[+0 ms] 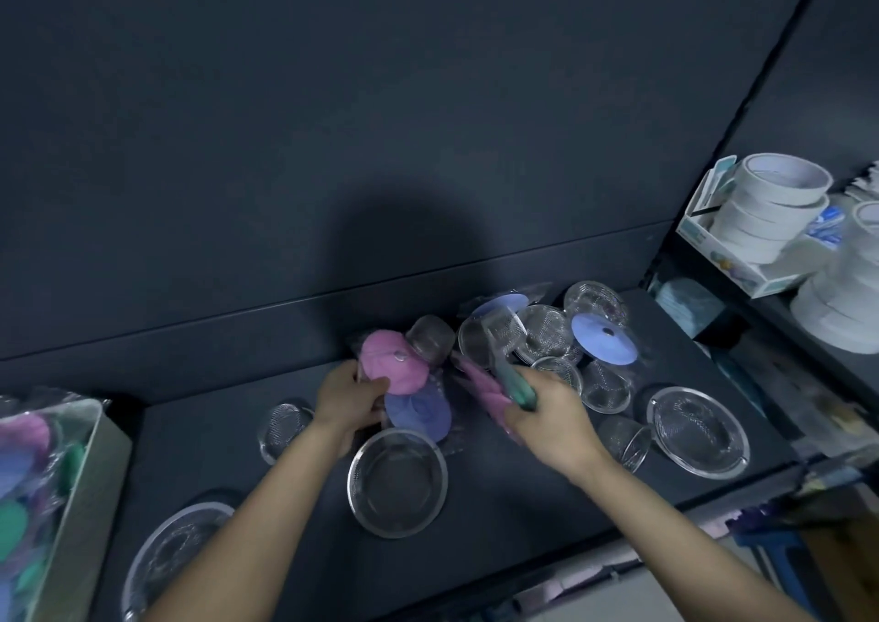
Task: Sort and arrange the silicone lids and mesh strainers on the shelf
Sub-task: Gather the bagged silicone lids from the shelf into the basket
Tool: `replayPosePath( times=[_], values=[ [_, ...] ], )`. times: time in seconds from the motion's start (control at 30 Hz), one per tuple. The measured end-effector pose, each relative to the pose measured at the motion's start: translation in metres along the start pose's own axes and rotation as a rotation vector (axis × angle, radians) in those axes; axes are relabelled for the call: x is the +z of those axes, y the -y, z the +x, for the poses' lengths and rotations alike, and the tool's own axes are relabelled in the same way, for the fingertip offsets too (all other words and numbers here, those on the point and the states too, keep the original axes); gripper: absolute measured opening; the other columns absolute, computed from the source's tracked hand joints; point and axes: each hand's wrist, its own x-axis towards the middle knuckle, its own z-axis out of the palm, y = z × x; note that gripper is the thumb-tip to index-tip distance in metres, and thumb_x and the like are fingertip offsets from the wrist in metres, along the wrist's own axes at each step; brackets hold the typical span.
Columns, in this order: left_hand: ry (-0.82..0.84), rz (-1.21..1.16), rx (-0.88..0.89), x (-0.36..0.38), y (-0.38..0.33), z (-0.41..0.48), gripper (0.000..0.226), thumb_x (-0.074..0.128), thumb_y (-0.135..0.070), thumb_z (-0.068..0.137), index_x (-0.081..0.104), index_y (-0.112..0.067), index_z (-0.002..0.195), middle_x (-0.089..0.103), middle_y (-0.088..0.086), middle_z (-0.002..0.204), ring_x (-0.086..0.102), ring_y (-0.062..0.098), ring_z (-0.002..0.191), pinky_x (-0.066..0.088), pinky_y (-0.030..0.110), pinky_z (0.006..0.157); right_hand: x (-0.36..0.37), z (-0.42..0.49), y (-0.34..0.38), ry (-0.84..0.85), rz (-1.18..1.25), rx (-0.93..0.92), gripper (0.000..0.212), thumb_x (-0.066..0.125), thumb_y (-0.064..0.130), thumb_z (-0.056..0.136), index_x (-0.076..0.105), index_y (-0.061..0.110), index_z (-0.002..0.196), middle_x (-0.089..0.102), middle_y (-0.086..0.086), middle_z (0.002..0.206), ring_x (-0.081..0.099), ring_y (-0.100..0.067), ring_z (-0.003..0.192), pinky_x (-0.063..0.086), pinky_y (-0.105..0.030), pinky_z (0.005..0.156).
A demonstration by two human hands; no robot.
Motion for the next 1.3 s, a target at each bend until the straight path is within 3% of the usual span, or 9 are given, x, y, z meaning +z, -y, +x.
replayPosePath(
  times=[0.17,0.3,0.4,0.5,0.6,0.7,0.9,1.07,1.3],
  values=[
    [-0.117,-0.061,0.049,-0.009,0.000,-0.005,0.010,0.054,0.006,0.088,0.057,-0.004,0.089,0.063,0.014,0.083,0.061,0.021,0.067,0.055,0.023,0.049,-0.005,0.000,0.005,-0.036,-0.049,0.100,0.043,0.066,0.021,0.083,0.057,0.024,0.124,0.063,0.007,0.082,0.059,-0.014,0.072,0.042,-0.020,0.061],
    [-0.191,-0.070,0.112,-0.011,0.003,-0.005,0.011,0.058,0.004,0.084,0.054,-0.006,0.082,0.061,0.020,0.088,0.060,0.027,0.076,0.055,0.046,0.072,0.002,-0.002,0.010,-0.029,-0.129,0.151,0.032,0.063,0.037,0.085,0.049,0.016,0.105,0.068,-0.007,0.089,0.064,-0.029,0.084,0.052,-0.037,0.071],
    [-0.241,-0.070,0.194,-0.011,-0.002,-0.011,0.013,0.064,-0.010,0.074,0.052,-0.009,0.076,0.057,0.014,0.078,0.056,0.023,0.074,0.053,0.056,0.076,0.009,-0.001,0.016,-0.015,-0.206,0.179,0.026,0.057,0.035,0.086,0.042,0.016,0.097,0.068,-0.011,0.094,0.063,-0.032,0.089,0.052,-0.038,0.071],
    [-0.268,-0.057,0.284,-0.012,-0.010,-0.017,0.018,0.065,-0.022,0.067,0.050,-0.013,0.072,0.052,0.007,0.073,0.051,0.020,0.071,0.052,0.058,0.075,0.013,0.001,0.016,0.057,-0.286,0.160,0.030,0.058,0.033,0.086,0.045,0.013,0.105,0.067,-0.012,0.099,0.063,-0.033,0.093,0.050,-0.036,0.072],
    [-0.314,-0.039,0.364,-0.012,-0.021,-0.030,0.022,0.067,-0.012,0.076,0.047,-0.018,0.067,0.047,0.000,0.067,0.046,0.017,0.068,0.052,0.058,0.073,0.014,0.000,0.016,0.077,-0.339,0.108,0.027,0.056,0.028,0.087,0.048,0.011,0.105,0.067,-0.014,0.097,0.063,-0.035,0.093,0.050,-0.036,0.073],
    [-0.358,-0.044,0.408,-0.014,-0.028,-0.041,0.028,0.065,-0.006,0.079,0.044,-0.017,0.066,0.043,-0.002,0.065,0.042,0.016,0.067,0.051,0.052,0.068,0.010,0.000,0.022,0.002,-0.240,0.101,0.025,0.050,0.027,0.083,0.049,0.011,0.102,0.069,-0.013,0.091,0.064,-0.034,0.088,0.051,-0.039,0.075],
    [-0.402,-0.082,0.443,-0.022,-0.031,-0.058,0.027,0.065,-0.025,0.068,0.038,-0.023,0.062,0.036,0.000,0.065,0.033,0.016,0.064,0.035,0.038,0.059,-0.005,0.004,0.048,-0.029,-0.068,0.024,0.035,0.062,0.018,0.080,0.054,0.007,0.112,0.064,-0.012,0.097,0.057,-0.030,0.085,0.037,-0.027,0.069],
    [-0.503,-0.058,0.462,-0.020,-0.029,-0.072,0.040,0.066,-0.006,0.079,0.032,-0.021,0.062,0.034,0.000,0.062,0.032,0.016,0.061,0.032,0.037,0.058,0.002,0.006,0.060,0.009,0.151,0.079,0.039,0.067,0.013,0.072,0.055,0.019,0.108,0.062,-0.004,0.090,0.058,-0.027,0.083,0.050,-0.035,0.073],
    [-0.589,-0.119,0.442,-0.033,-0.021,-0.092,0.040,0.067,-0.005,0.080,0.035,-0.021,0.062,0.038,0.001,0.060,0.036,0.016,0.059,0.033,0.035,0.057,0.022,0.001,0.083,0.015,0.452,0.079,0.033,0.067,0.005,0.073,0.056,0.018,0.101,0.064,-0.004,0.095,0.063,-0.021,0.083,0.054,-0.034,0.070]
  ],
)
